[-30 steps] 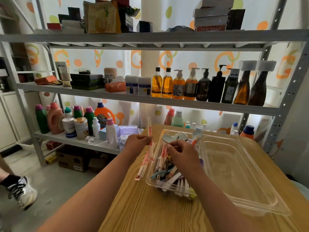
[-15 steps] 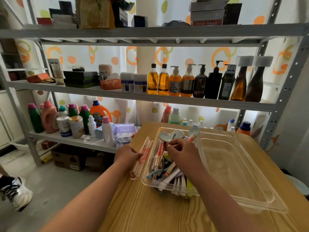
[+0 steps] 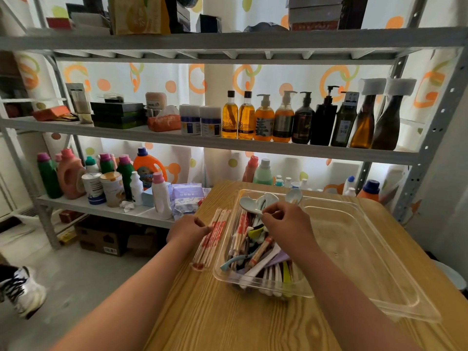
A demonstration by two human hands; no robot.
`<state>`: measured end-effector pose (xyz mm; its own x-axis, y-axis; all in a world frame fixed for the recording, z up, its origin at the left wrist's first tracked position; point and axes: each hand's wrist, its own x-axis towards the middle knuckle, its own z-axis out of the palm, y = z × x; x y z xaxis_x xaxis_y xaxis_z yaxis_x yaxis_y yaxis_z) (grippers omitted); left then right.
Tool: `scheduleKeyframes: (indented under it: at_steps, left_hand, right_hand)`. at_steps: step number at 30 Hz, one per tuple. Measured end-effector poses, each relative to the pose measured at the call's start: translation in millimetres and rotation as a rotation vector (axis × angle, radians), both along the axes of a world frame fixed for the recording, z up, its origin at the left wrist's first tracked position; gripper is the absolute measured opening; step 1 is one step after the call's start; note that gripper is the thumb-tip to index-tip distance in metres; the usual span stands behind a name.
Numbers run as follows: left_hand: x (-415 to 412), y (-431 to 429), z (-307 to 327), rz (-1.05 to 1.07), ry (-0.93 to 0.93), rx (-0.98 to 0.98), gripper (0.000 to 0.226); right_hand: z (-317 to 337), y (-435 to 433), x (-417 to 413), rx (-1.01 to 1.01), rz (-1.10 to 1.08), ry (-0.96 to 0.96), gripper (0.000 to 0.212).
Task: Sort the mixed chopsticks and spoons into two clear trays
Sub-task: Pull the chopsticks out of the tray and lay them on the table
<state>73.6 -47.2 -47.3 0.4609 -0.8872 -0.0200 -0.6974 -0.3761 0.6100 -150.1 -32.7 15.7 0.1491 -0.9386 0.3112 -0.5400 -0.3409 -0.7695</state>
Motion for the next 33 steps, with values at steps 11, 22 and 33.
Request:
scheduleKeyframes:
  at_steps: [11,22,33]
  left_hand:
    - [-50.6,-11.5,41.1,-0.105,0.083,-0.262,0.026]
    - [-78.4,-15.6,51.0,-0.257,0.086,-0.332,0.018]
    - [-74.3,-19.6,44.0,-0.252,0.095,-0.283,0.018]
  right_hand:
    - [4.3,-70.0,-19.3,-0.023,-0.145,0.247,0.018]
    - [8.7,-105.1,-18.1,-0.058,0.079,0.952,0.027]
    - [11.8,-110.7,-19.7,-0.027,0.181,1.066,0.031]
